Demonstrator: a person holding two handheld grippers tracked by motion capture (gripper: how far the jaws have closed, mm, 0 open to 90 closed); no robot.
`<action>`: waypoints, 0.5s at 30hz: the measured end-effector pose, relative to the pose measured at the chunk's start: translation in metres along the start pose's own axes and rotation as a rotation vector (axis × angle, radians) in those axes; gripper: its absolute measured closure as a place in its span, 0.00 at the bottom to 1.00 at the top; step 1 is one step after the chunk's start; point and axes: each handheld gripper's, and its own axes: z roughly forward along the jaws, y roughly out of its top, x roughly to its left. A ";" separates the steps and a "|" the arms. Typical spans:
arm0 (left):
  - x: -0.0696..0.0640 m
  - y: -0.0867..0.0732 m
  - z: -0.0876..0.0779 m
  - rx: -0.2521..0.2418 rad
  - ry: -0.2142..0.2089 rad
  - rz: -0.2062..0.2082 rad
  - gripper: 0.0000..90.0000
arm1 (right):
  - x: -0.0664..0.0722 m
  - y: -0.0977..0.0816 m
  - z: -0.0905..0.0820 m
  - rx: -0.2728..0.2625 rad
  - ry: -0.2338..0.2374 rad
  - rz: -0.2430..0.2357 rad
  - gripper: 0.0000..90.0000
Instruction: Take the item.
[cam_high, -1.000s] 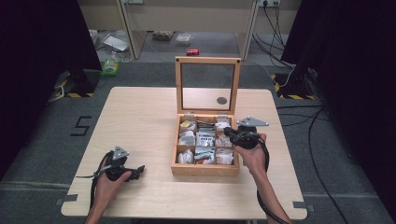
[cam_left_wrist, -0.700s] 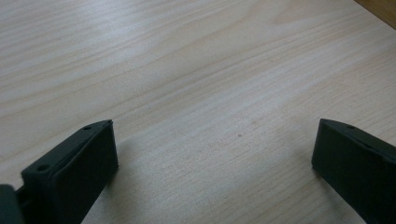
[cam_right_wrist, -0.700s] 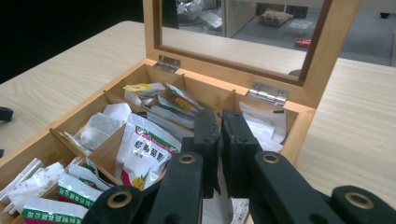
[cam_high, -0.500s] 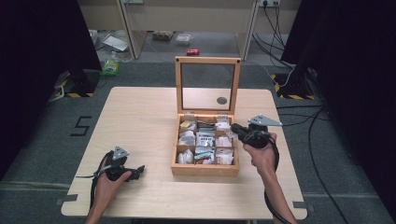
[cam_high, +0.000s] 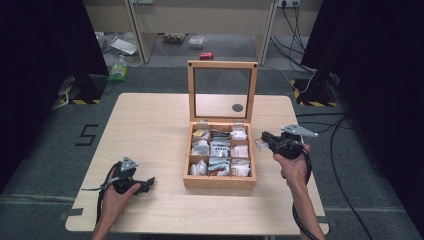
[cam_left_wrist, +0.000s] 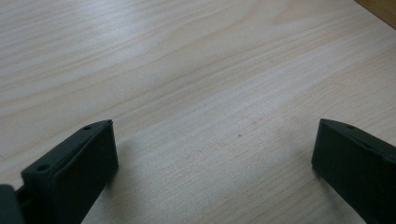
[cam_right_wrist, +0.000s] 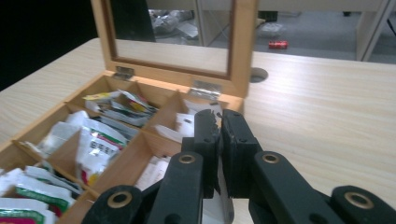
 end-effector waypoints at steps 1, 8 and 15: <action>0.000 0.000 0.000 0.000 0.000 0.000 0.00 | -0.003 -0.001 0.000 0.004 -0.006 0.007 0.95; 0.000 0.000 0.000 0.000 0.000 0.000 0.00 | -0.017 -0.010 0.002 0.021 -0.038 0.033 0.95; 0.000 0.000 0.000 -0.001 0.000 -0.001 0.00 | -0.025 -0.020 0.007 0.056 -0.060 0.046 0.95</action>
